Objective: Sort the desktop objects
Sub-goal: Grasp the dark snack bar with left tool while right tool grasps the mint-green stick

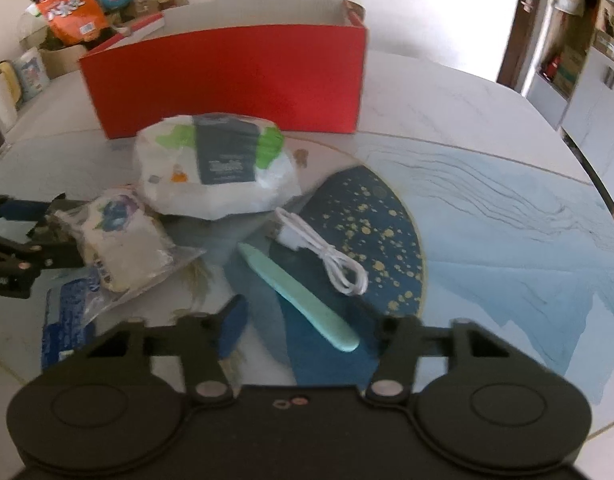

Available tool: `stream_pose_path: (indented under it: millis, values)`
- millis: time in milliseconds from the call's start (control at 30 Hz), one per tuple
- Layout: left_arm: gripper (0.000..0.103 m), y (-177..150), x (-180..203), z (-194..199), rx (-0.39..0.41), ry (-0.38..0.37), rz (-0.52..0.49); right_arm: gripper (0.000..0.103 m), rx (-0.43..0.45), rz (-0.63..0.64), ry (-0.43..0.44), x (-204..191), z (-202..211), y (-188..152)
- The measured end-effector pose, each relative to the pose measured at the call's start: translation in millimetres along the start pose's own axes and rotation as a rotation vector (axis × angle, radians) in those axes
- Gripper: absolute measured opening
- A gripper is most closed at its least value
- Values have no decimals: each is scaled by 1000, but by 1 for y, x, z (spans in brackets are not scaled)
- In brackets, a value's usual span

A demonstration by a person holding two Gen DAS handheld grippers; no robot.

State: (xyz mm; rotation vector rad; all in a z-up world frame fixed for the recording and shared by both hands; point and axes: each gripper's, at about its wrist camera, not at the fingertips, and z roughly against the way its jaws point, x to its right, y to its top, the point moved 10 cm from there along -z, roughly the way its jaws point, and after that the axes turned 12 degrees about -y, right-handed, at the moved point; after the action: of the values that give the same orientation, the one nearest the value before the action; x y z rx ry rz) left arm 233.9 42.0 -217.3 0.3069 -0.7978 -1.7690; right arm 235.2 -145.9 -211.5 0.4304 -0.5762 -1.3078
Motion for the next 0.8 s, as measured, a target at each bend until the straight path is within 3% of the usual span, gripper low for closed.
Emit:
stream_pose_path:
  millis: [133, 467, 800]
  values:
    - [72, 1, 0, 2, 13, 11, -10, 16, 15, 38, 16, -12, 5, 2]
    - [58, 1, -6, 8, 16, 41, -17, 11, 22, 68, 3, -18, 7, 3]
    - [55, 3, -1, 23, 47, 63, -13, 11, 47, 20, 18, -9, 20, 5]
